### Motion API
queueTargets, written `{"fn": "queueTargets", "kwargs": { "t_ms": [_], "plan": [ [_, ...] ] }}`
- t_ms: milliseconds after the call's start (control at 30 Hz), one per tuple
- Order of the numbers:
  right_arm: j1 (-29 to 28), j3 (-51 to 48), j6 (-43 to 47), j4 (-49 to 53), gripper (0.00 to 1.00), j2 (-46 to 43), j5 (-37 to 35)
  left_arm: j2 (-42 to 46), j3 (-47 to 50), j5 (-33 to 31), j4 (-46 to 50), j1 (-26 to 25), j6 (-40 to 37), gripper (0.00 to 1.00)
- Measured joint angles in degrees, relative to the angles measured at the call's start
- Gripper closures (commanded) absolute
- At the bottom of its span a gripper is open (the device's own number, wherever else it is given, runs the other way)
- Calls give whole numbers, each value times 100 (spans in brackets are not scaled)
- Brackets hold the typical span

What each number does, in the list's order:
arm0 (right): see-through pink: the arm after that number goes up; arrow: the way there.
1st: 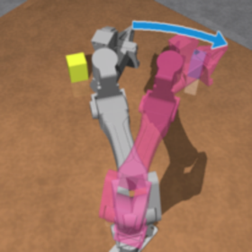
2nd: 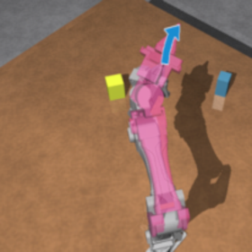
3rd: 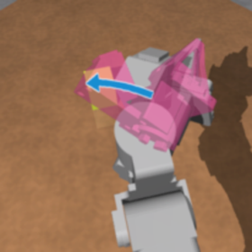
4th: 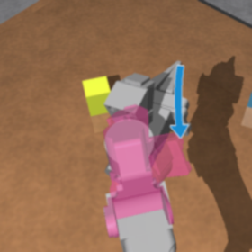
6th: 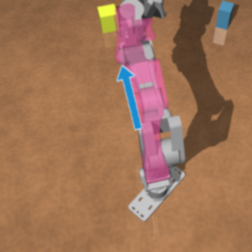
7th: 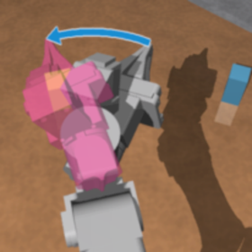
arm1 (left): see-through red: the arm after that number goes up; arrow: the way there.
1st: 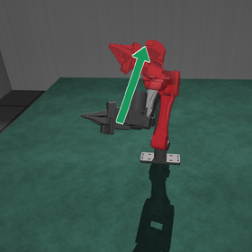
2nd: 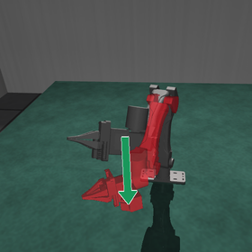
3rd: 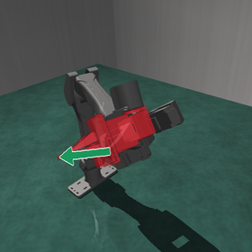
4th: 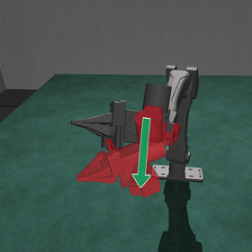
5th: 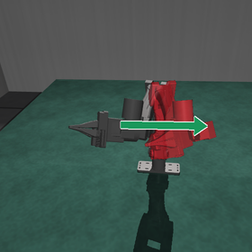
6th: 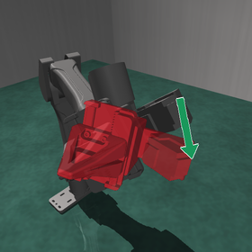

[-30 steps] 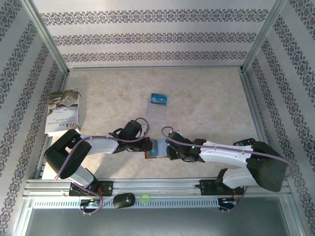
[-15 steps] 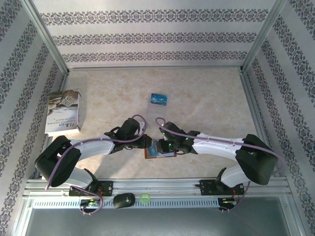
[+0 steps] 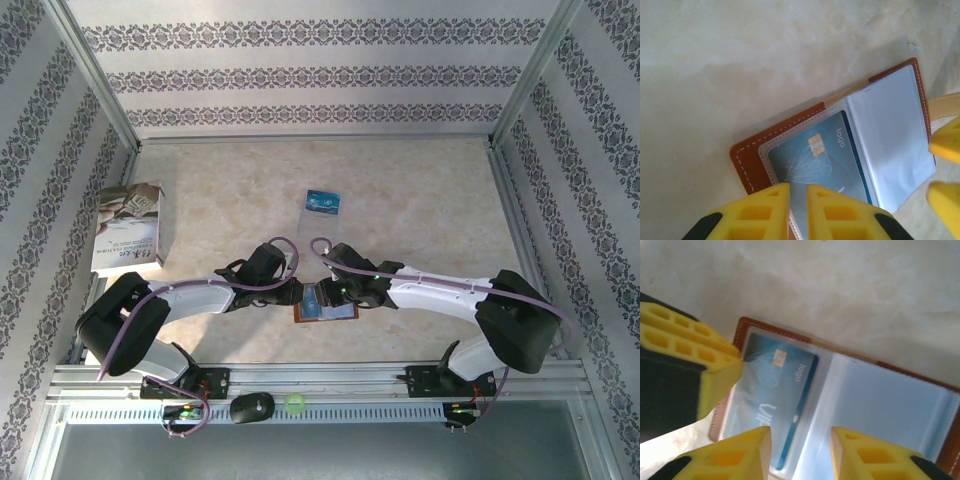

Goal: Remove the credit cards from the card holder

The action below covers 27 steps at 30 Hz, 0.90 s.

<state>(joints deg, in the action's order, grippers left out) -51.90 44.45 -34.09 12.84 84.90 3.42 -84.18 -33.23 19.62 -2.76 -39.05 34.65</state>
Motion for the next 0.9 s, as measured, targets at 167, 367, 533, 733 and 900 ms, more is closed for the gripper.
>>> {"fn": "queueTargets", "kwargs": {
  "t_ms": [167,367,533,733,900],
  "plan": [
    [-39,20,177,-109,67,166,186,0,0,-22,9,0,-7,81],
    [-33,9,-103,-684,69,358,841,118,44,-22,26,0,-15,79],
    [7,-52,-433,-935,71,483,1154,297,149,-44,70,0,-15,86],
    [44,-284,-680,-1012,71,485,1167,411,234,-33,157,0,-15,84],
    [81,-398,-780,-1014,71,463,1167,409,251,13,177,-22,-17,84]
  ]
}}
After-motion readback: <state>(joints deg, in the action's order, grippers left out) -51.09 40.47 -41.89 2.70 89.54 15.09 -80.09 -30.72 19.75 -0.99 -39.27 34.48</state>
